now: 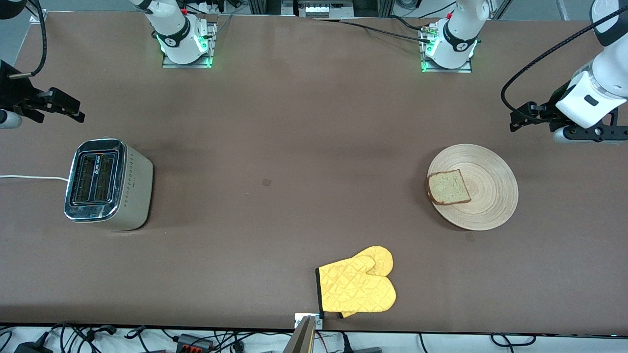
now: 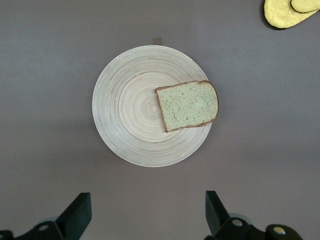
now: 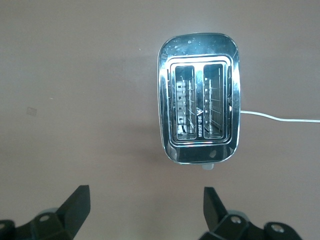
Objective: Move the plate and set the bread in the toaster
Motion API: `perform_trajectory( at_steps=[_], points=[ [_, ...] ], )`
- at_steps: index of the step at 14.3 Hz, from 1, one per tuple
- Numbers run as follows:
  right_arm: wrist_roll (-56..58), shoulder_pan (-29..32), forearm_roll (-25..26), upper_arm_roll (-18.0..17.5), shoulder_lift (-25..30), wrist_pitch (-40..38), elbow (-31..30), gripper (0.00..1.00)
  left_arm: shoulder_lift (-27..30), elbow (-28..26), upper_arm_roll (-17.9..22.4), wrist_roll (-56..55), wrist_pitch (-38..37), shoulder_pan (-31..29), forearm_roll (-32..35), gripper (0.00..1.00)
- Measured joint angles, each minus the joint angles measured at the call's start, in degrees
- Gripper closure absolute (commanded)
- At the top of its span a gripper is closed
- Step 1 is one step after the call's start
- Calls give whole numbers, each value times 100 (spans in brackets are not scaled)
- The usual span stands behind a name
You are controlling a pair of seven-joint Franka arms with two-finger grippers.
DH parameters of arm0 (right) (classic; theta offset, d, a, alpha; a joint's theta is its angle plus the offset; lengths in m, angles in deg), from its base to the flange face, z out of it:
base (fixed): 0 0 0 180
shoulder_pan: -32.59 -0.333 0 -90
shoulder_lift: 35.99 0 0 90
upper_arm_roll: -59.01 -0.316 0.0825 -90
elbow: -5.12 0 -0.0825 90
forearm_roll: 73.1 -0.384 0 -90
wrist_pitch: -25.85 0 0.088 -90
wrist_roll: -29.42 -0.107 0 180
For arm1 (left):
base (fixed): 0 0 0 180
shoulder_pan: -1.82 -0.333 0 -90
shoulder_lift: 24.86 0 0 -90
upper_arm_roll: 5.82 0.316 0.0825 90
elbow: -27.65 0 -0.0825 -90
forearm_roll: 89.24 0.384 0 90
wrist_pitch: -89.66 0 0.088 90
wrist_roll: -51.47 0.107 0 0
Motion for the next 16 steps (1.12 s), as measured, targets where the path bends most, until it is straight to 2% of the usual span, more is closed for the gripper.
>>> perform_trajectory(
  at_steps=[10,13,16],
  points=[
    [0,0,0,-1,14,3,-9,0,-197,15,70,40,-29,-91,-219,0],
    [-1,1,0,0,14,3,-14,0,-642,297,102,215,-298,-282,-607,0],
    [-1,2,0,0,7,3,-18,0,-1534,771,147,993,-531,-967,-960,0]
  ],
)
